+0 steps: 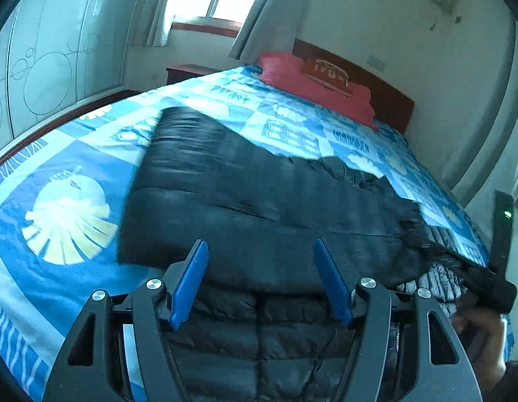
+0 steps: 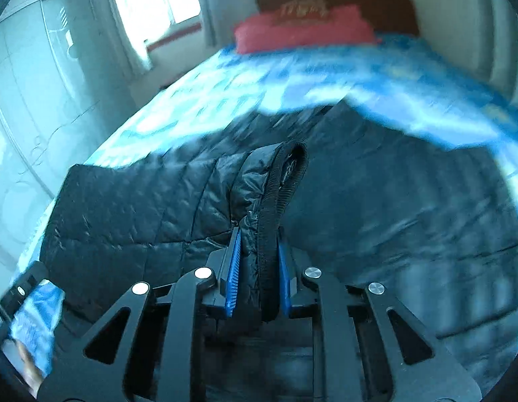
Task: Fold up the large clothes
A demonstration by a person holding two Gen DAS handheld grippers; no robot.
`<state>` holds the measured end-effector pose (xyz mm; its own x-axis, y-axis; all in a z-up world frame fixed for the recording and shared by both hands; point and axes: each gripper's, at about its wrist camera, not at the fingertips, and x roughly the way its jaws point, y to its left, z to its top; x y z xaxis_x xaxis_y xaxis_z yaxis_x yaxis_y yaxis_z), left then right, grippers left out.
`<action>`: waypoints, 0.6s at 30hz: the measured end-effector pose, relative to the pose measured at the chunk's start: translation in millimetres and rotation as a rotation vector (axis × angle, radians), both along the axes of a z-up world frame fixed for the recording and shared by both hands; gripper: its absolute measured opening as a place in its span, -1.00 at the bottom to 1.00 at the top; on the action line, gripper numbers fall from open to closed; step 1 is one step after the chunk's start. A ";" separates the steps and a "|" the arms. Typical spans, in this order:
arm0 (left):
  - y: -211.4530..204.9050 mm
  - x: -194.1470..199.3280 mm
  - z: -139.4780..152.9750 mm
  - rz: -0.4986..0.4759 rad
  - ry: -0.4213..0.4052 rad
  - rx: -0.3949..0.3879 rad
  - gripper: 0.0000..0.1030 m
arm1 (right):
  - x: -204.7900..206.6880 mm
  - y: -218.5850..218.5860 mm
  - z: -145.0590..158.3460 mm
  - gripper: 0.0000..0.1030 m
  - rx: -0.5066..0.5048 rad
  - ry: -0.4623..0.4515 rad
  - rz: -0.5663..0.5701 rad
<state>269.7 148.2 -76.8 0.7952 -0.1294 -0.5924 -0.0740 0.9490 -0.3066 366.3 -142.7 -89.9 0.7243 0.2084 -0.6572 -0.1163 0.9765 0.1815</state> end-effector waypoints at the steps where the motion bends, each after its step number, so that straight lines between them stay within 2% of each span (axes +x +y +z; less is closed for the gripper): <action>1: 3.0 -1.7 3.1 0.000 -0.010 0.002 0.26 | -2.7 -15.9 4.9 -0.63 -0.020 -0.014 -0.025; 5: 11.7 -0.3 7.8 0.013 -0.022 0.011 0.26 | -5.8 -71.7 7.0 -0.63 -0.106 -0.024 -0.137; 7: 14.1 6.2 6.1 0.024 -0.011 0.016 0.26 | -3.4 -104.2 -1.2 -0.63 -0.102 0.010 -0.193; 11: 11.0 25.9 -0.6 0.024 0.016 0.027 0.26 | 0.4 -135.7 -25.9 -0.62 -0.109 0.087 -0.224; 13: 8.4 37.2 -4.7 0.018 0.031 0.051 0.26 | -2.4 -142.1 -33.8 -0.46 -0.114 0.123 -0.225; 14: 6.6 43.6 -6.7 0.017 0.039 0.066 0.26 | -5.8 -142.2 -32.4 -0.41 -0.118 0.101 -0.241; 16: 4.4 53.0 -8.8 0.011 0.046 0.076 0.26 | -16.8 -136.6 -22.1 -0.16 -0.120 0.023 -0.262; 18: 2.0 64.7 -11.2 0.012 0.048 0.097 0.26 | -21.7 -129.1 -15.3 -0.15 -0.094 -0.014 -0.239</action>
<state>334.3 150.2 -88.0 0.7666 -0.0603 -0.6393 -0.0982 0.9729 -0.2095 344.7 -271.7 -105.2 0.7546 -0.0311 -0.6555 0.1176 0.9891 0.0885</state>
